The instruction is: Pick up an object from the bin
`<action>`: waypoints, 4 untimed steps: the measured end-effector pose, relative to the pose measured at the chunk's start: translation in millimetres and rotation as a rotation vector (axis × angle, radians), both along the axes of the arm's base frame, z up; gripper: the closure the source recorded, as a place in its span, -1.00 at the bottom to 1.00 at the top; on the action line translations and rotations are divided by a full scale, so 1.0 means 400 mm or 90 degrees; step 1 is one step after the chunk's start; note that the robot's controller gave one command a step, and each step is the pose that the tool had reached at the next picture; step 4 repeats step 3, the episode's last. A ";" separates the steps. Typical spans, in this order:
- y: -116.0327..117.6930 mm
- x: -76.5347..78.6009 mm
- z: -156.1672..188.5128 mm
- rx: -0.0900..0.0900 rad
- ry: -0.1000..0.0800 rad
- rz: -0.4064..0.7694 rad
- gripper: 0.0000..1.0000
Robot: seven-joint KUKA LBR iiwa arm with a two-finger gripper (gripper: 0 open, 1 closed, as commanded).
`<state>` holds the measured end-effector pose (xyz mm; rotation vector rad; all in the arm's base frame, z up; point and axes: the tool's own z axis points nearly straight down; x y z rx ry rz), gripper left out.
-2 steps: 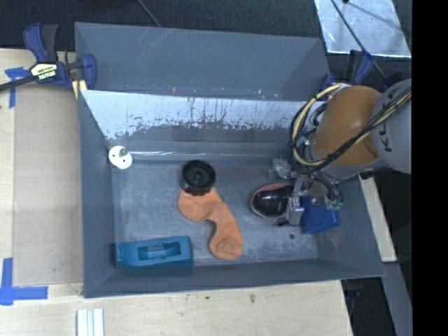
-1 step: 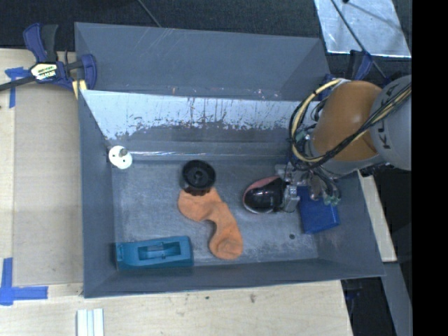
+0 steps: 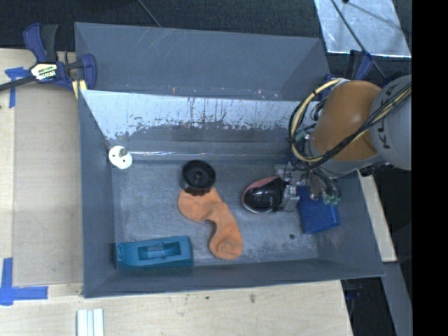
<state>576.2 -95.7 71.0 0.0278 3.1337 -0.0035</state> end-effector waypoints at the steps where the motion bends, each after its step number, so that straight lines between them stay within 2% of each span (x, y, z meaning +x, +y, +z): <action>1: 0.015 0.058 0.270 0.001 0.003 0.010 1.00; 2: 0.016 0.058 0.270 0.001 0.004 0.010 1.00; 3: -0.093 0.100 0.558 0.001 0.003 -0.015 1.00; 4: -0.093 0.100 0.558 0.001 0.003 -0.015 1.00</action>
Offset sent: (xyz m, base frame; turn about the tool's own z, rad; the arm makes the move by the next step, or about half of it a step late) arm 0.0000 0.0000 0.0000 0.0000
